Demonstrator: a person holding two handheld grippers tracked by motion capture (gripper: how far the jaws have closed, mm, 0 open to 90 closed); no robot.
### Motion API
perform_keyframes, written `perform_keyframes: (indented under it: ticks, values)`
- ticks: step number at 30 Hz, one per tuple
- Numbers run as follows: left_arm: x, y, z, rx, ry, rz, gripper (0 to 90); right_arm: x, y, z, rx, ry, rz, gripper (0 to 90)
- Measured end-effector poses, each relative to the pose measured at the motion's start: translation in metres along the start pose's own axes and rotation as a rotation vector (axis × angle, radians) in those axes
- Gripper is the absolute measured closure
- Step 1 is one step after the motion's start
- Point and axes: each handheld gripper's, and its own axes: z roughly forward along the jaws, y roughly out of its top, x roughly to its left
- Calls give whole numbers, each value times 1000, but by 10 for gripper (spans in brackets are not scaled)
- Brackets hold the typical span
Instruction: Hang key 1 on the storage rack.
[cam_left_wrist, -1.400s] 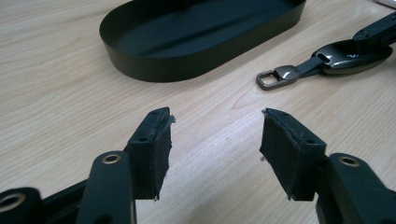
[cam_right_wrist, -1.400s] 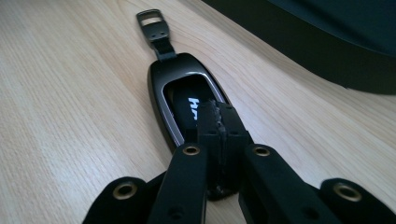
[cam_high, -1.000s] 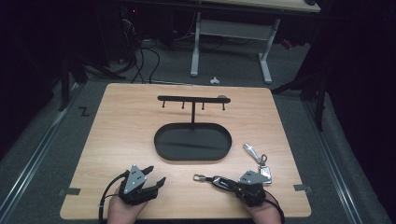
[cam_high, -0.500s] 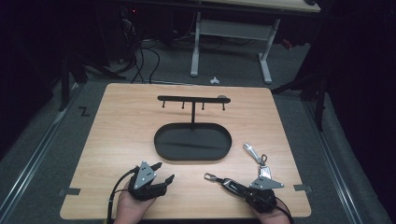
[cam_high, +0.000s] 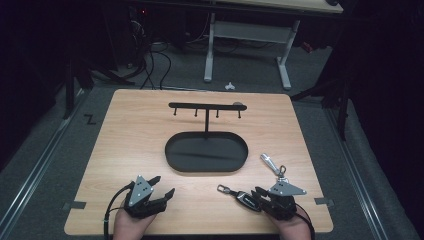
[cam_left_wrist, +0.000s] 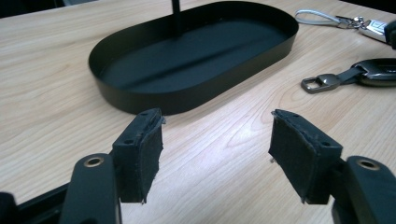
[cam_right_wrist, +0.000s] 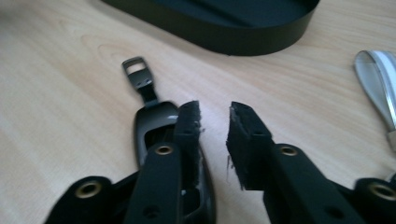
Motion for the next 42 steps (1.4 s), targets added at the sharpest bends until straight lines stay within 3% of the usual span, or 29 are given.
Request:
perform_keyframes:
  ticks: [7, 16, 19, 23, 24, 26, 28, 30, 32, 35, 39, 40, 42]
  values:
    - [6, -7, -8, -2, 31, -17, 338, -11, 7, 6, -15, -33, 11, 623]
    - [8, -7, -5, 26, 32, -27, 356, -21, 10, 6, 7, -93, 29, 549]
    - [13, -6, -4, 18, 50, -65, 334, -27, 15, 8, 69, -116, 38, 543]
    - [14, -6, -5, 22, 33, -78, 336, -27, 19, 8, 116, -126, 24, 539]
    - [14, -5, -5, 28, 24, -76, 338, -26, 24, 9, 163, -129, 12, 537]
    - [14, -4, -4, 29, -6, -87, 347, -27, 28, 9, 200, -107, 17, 527]
    - [12, -2, -4, 33, -19, -73, 349, -27, 33, 10, 250, -98, 23, 518]
    - [11, -1, -4, 34, -27, -67, 351, -27, 34, 10, 266, -99, 24, 512]
    - [10, 0, -3, 36, -65, -79, 329, -28, 38, 12, 329, -95, 32, 507]
    - [9, -1, -2, 38, -84, -70, 282, -30, 42, 16, 396, -96, 53, 484]
    - [8, 0, -2, 28, -90, -49, 278, -29, 48, 21, 495, -98, 22, 455]
    - [8, 0, -2, 28, -90, -49, 283, -29, 48, 21, 495, -98, 22, 455]
    - [7, -1, -1, 33, -82, -24, 285, -27, 51, 26, 559, -92, -5, 439]
